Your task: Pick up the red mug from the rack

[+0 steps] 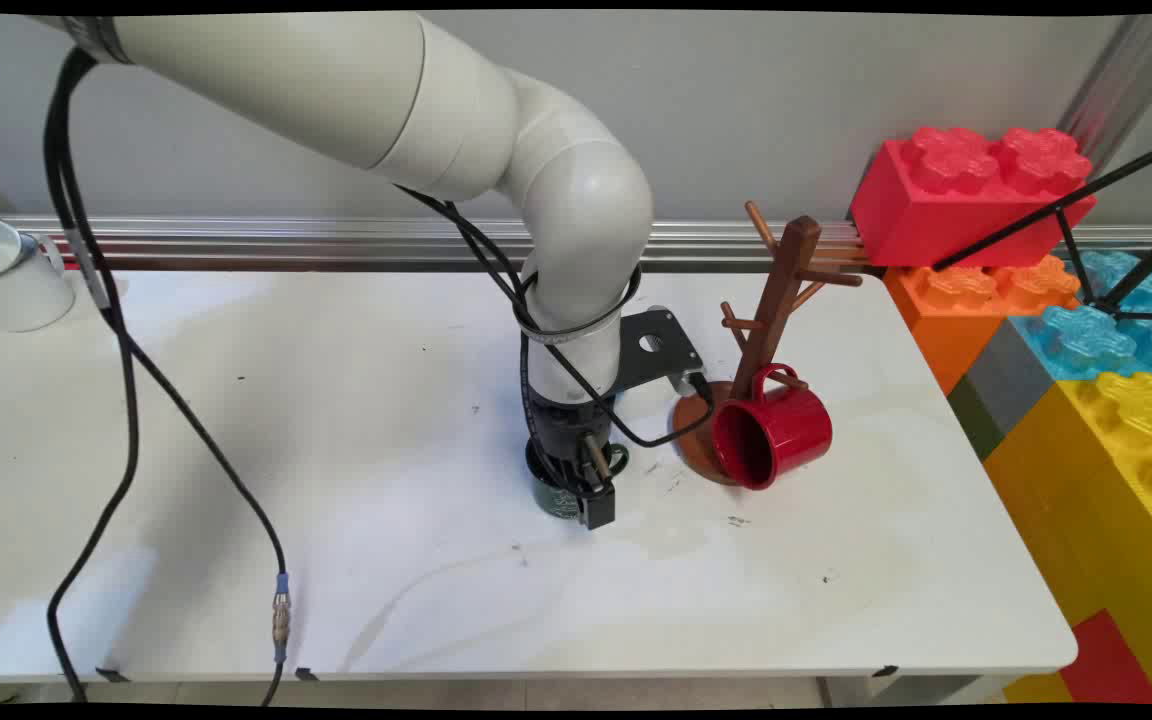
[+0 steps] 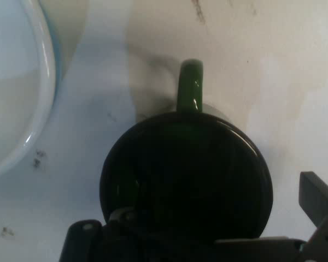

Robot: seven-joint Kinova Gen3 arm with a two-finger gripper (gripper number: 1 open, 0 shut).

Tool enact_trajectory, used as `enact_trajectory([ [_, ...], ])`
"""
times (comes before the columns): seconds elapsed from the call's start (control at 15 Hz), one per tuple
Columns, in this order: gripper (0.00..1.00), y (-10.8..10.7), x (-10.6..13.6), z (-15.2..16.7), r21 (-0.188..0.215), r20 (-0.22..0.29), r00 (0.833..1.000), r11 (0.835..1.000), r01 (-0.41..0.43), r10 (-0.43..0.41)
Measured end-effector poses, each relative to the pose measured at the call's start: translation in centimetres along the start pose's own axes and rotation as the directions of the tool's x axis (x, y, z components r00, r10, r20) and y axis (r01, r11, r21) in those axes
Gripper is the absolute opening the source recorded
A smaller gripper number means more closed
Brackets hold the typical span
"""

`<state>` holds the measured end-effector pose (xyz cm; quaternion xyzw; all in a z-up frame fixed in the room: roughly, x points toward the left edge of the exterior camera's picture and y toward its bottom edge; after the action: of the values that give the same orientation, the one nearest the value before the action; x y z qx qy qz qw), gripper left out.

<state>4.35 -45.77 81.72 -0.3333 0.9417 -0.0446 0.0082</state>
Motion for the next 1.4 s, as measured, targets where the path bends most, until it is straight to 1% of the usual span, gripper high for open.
enact_trajectory([
  [0.33, 1.00, -0.2, 0.0, -0.4, -0.016, -0.037, 0.999, 1.000, 0.025, -0.026],
  [0.53, 1.00, -0.1, -0.2, -1.3, -0.050, -0.087, 0.995, 0.998, 0.041, -0.046],
  [0.67, 1.00, -0.2, -0.4, -2.2, -0.072, -0.131, 0.990, 0.997, 0.042, -0.051],
  [0.8, 1.00, -0.2, -0.7, -2.9, -0.084, -0.166, 0.985, 0.996, 0.040, -0.054],
  [1.07, 1.00, -0.5, -1.8, -4.2, -0.105, -0.249, 0.967, 0.994, 0.022, -0.048],
  [1.4, 1.00, -1.1, -3.4, -4.9, -0.133, -0.341, 0.939, 0.991, 0.006, -0.051],
])
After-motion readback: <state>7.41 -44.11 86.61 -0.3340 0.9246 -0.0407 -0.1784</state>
